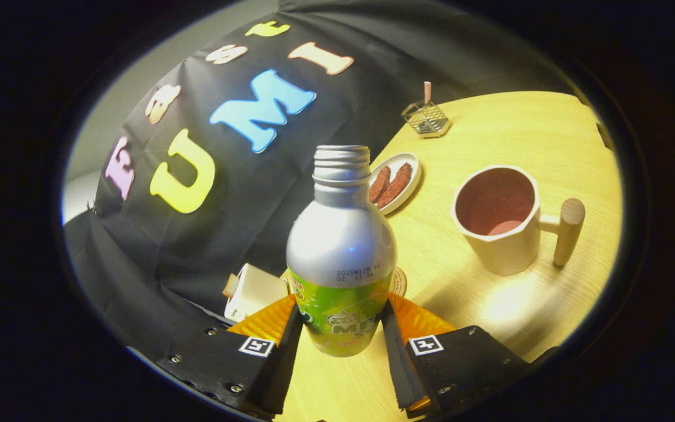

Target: Take the bottle from table, then pour the juice into the cup, finally place the bottle on the coaster

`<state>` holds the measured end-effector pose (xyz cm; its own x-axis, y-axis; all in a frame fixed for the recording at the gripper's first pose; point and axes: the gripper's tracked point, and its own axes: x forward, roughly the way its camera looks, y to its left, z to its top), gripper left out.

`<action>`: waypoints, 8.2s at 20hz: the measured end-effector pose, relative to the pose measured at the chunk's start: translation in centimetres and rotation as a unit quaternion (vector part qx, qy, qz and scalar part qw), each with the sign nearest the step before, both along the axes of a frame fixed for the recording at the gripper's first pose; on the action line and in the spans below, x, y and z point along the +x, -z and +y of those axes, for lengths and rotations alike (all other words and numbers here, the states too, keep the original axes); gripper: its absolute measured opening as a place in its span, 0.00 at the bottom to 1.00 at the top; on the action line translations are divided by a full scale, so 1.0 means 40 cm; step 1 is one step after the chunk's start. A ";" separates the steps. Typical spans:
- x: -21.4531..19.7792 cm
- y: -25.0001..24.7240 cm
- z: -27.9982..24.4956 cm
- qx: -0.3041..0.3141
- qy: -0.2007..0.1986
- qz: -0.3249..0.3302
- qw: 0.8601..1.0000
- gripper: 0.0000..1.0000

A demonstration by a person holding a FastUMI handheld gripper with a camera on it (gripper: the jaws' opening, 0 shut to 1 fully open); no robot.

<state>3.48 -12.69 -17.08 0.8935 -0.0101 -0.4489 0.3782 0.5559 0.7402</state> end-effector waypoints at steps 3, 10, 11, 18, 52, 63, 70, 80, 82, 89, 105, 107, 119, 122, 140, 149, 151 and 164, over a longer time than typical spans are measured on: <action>0.007 -0.003 -0.019 0.042 0.019 -0.009 0.999 0.69; 0.005 0.006 -0.038 0.131 0.056 -0.015 0.990 0.69; 0.003 0.008 -0.039 0.146 0.061 -0.014 0.987 0.69; -0.009 0.030 -0.035 0.226 0.080 -0.010 0.971 0.68; 0.021 -0.041 0.008 0.456 0.106 0.006 0.883 0.68; 0.026 -0.071 -0.026 0.502 0.130 -0.005 0.855 0.68; 0.035 -0.103 -0.046 0.531 0.140 -0.010 0.836 0.68; 0.053 -0.148 -0.071 0.566 0.148 -0.020 0.810 0.68; 0.051 -0.152 -0.072 0.571 0.146 -0.020 0.808 0.68; 0.029 -0.157 -0.070 0.573 0.147 -0.005 0.806 0.68; -0.011 -0.154 -0.044 0.572 0.131 0.024 0.809 0.68; -0.014 -0.148 -0.045 0.560 0.126 0.026 0.819 0.68; -0.082 -0.017 -0.031 0.342 0.076 0.067 0.934 0.68; -0.083 0.008 -0.041 0.277 0.056 0.066 0.957 0.68; -0.092 0.070 -0.062 -0.116 -0.046 0.083 0.989 0.69; -0.008 0.044 -0.054 -0.282 -0.075 0.072 0.954 0.69; 0.018 0.040 -0.049 -0.307 -0.074 0.071 0.946 0.69; 0.205 0.073 -0.013 -0.387 -0.068 0.064 0.917 0.71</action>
<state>11.67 -13.21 -20.02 0.8504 -0.2629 -0.4558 0.3228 0.9447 0.0573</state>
